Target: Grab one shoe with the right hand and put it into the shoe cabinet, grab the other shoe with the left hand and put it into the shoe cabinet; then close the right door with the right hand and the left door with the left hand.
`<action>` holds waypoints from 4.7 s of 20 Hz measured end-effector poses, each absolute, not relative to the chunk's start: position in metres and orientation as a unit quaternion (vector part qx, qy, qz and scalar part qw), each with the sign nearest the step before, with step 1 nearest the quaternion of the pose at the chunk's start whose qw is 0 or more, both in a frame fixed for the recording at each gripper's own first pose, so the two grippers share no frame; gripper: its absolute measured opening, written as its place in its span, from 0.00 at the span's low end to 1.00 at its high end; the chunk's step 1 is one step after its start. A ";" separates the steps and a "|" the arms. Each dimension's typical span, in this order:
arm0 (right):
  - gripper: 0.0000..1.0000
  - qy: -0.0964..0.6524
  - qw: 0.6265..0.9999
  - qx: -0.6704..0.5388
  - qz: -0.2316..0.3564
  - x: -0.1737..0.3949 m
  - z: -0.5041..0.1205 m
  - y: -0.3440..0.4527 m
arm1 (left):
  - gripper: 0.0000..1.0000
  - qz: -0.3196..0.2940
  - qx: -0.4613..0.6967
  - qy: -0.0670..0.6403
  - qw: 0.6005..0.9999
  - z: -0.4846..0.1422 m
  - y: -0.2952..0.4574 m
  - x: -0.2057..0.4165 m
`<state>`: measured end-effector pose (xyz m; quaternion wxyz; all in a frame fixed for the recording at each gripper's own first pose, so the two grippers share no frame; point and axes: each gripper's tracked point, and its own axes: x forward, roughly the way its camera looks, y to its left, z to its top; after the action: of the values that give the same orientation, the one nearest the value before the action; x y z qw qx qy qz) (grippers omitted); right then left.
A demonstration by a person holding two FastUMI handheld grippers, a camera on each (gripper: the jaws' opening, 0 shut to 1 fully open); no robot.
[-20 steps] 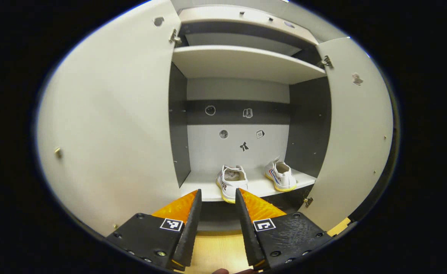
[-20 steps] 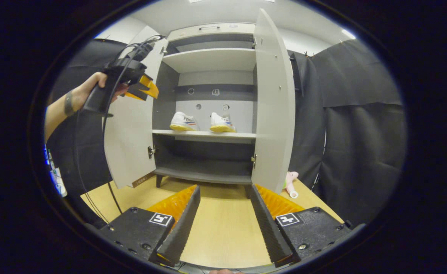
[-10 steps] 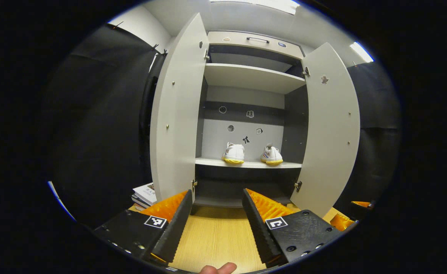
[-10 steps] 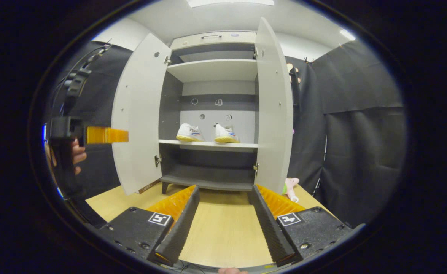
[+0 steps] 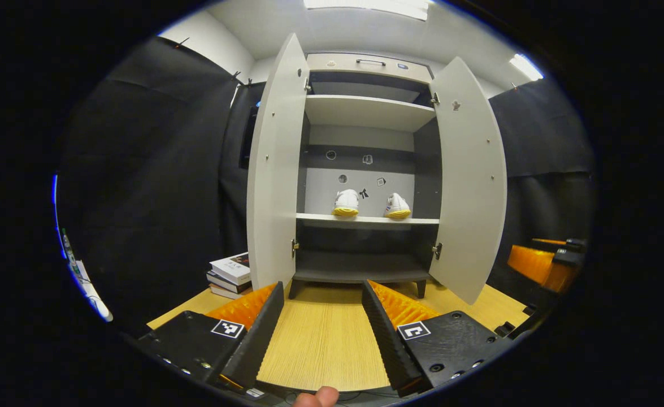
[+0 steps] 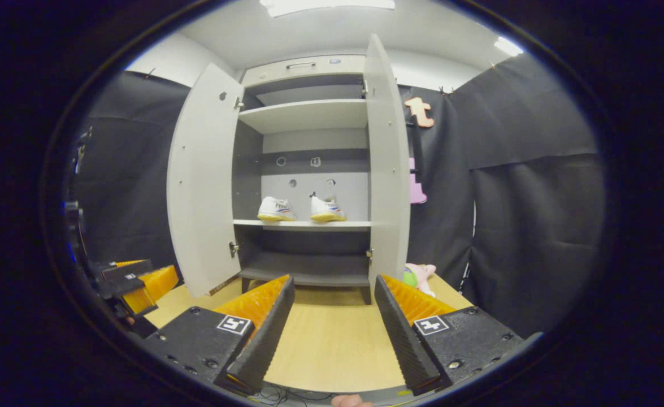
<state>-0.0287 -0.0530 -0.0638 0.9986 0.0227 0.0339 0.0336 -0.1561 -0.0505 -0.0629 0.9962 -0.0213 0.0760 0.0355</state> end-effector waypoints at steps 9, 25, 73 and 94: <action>0.91 -0.003 0.997 0.024 -0.078 0.022 0.023 -0.184 | 0.83 -0.007 -0.007 0.075 0.997 -0.059 -0.079 -0.153; 0.92 -0.018 0.994 0.033 -0.105 0.171 0.110 -0.258 | 0.83 0.002 -0.004 0.102 0.995 -0.080 -0.080 -0.146; 0.89 -0.051 0.998 0.014 0.036 0.086 0.058 -0.043 | 0.83 0.065 -0.005 0.126 0.990 -0.094 -0.001 -0.163; 0.89 0.008 0.999 0.031 -0.015 -0.008 -0.084 -0.062 | 0.84 0.180 -0.052 0.043 0.981 0.018 0.134 -0.103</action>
<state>-0.0084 -0.0615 -0.0835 0.9994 0.0312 0.0080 -0.0153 -0.1027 0.1344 0.0182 0.9814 -0.0516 0.0432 0.1797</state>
